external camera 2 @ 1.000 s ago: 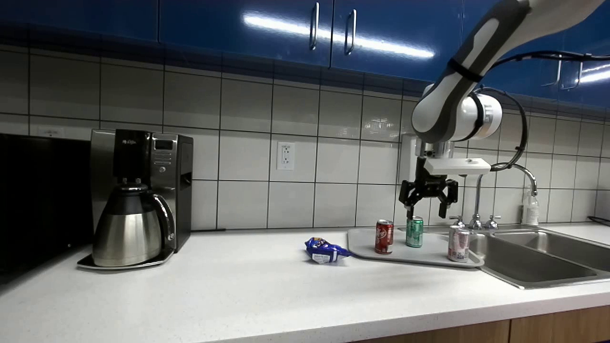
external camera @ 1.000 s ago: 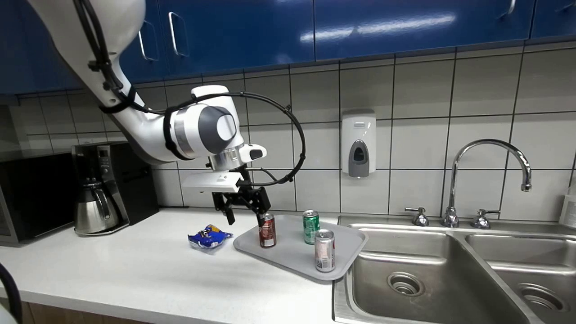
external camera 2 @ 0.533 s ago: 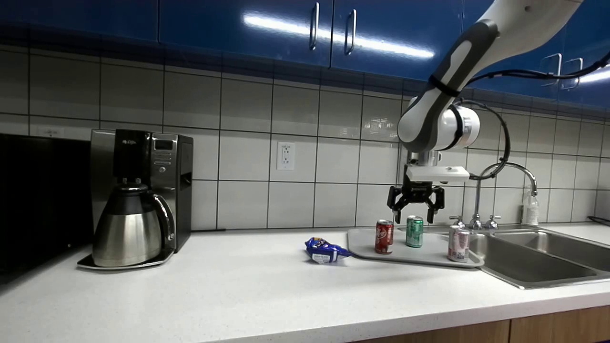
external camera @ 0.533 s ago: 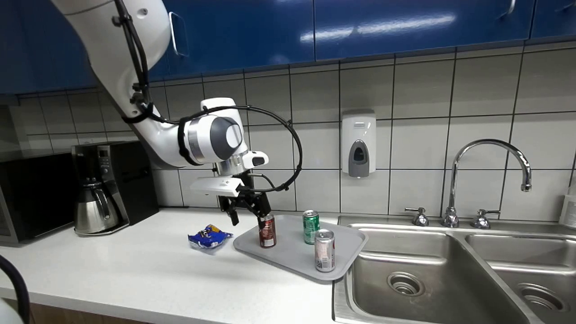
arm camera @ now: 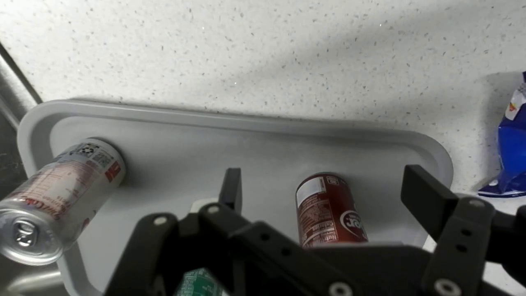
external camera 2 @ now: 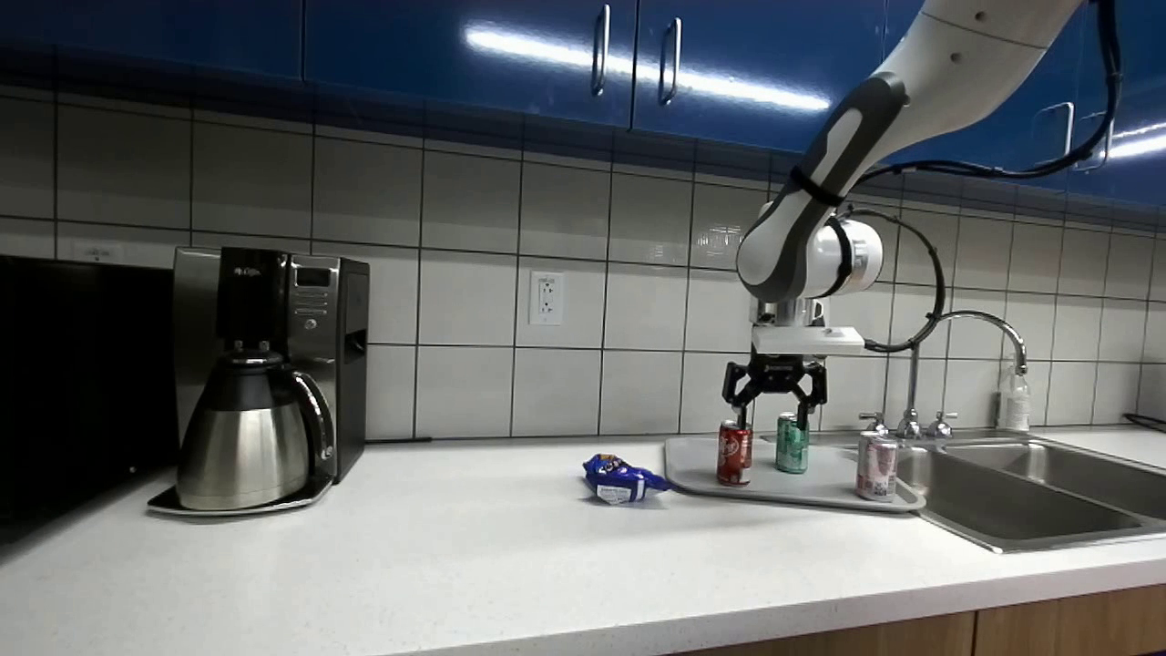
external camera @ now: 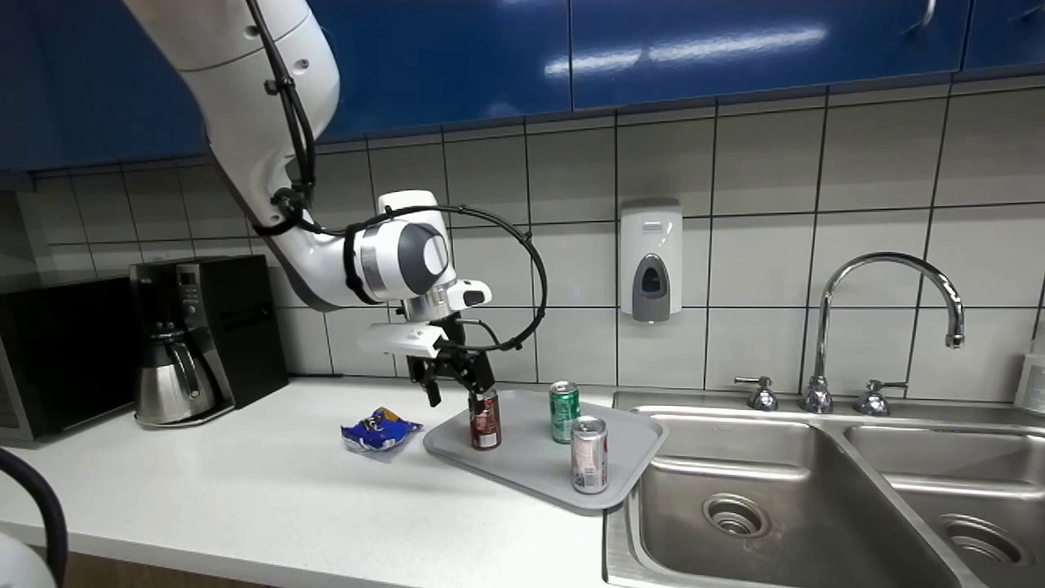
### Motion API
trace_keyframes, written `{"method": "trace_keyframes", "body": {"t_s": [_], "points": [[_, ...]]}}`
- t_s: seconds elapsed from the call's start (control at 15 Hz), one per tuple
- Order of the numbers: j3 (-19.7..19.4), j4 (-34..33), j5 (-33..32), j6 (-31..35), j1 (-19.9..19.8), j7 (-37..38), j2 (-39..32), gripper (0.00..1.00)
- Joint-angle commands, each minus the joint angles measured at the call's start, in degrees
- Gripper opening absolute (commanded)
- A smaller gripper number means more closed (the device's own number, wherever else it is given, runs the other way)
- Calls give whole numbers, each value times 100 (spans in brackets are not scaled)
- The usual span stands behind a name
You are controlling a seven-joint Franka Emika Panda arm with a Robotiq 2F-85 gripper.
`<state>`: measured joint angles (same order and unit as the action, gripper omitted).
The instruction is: Move the soda cans to the counter
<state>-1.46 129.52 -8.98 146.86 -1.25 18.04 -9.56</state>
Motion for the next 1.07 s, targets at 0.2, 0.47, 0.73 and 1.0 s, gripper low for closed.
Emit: {"method": "trace_keyframes", "body": {"t_s": [0.2, 0.47, 0.73, 1.0], "points": [[-168, -697, 127, -569, 94, 43, -413, 100], [-164, -1000, 192, -833, 122, 36, -646, 100], [-156, -1358, 309, -1156, 158, 42, -938, 100], [-169, -1656, 425, -1294, 195, 72, -1191, 100]]}}
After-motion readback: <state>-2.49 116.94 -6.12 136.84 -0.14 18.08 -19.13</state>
